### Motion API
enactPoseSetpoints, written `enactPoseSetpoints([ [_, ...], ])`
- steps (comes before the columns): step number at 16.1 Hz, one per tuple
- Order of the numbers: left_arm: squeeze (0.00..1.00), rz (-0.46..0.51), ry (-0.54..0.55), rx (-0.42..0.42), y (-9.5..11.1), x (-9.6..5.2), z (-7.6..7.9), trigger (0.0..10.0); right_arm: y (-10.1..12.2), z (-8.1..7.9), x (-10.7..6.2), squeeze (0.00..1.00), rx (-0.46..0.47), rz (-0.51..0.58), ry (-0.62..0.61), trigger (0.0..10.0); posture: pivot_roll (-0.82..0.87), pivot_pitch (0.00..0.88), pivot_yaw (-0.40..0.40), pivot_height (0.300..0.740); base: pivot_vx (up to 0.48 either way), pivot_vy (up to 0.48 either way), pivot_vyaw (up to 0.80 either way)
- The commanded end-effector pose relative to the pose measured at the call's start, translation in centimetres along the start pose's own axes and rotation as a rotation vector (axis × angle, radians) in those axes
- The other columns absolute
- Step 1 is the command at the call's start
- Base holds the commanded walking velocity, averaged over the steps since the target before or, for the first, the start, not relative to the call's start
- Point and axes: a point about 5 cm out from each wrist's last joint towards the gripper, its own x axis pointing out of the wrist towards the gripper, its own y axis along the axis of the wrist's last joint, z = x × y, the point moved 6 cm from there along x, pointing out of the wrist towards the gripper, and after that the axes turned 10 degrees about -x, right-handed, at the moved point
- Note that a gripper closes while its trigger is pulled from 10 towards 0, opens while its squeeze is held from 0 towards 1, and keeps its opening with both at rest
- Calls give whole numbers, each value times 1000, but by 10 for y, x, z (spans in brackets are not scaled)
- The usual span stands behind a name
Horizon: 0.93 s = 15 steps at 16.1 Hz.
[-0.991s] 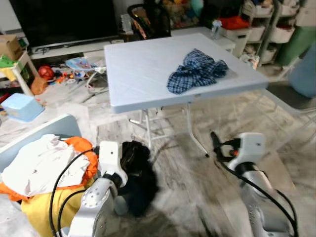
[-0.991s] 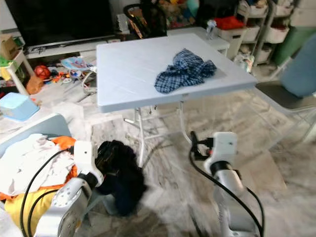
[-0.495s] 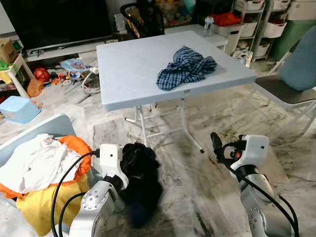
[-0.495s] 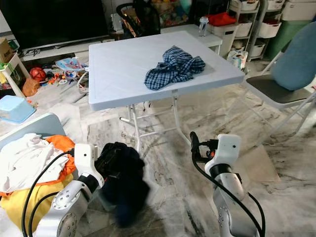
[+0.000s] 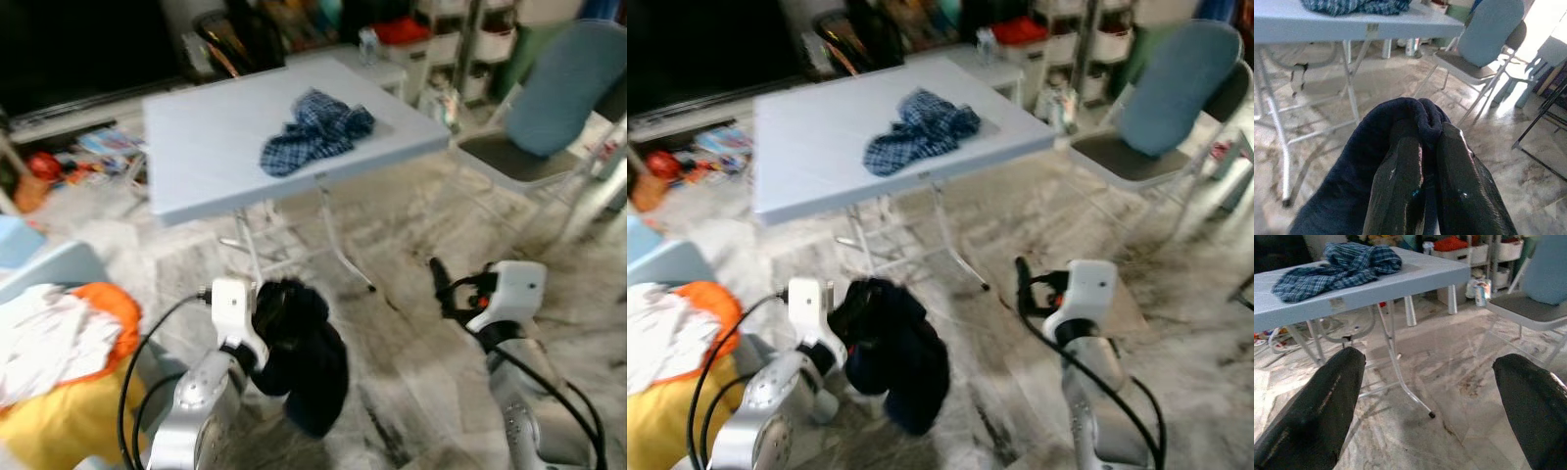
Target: Hang hanger
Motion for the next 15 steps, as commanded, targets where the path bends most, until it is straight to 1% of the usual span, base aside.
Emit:
enactPoseSetpoints([
  [1, 0, 23, 10, 12, 8, 0, -3, 10000, 0, -8, 0, 0, 8, -4, 20, 10000, -135, 0, 44, 740, 247, 0, -800],
  [7, 0, 21, 7, 9, 7, 3, -2, 10000, -1, -6, 1, 0, 0, -9, 18, 10000, -143, 0, 44, 740, 256, 0, -778],
  [8, 0, 21, 9, 8, 7, 3, -2, 10000, -1, -6, 1, 0, -1, -10, 19, 10000, -143, 0, 44, 740, 244, 240, -675],
  [11, 0, 18, 11, 6, 6, 4, -2, 10000, -2, -8, 2, 0, -3, -14, 26, 10000, -143, 0, 42, 740, 0, 271, -673],
  [15, 0, 6, 18, -3, 3, 4, -3, 10000, -2, -8, 2, 0, -8, -16, 29, 10000, -144, 0, 42, 740, 0, 442, -670],
])
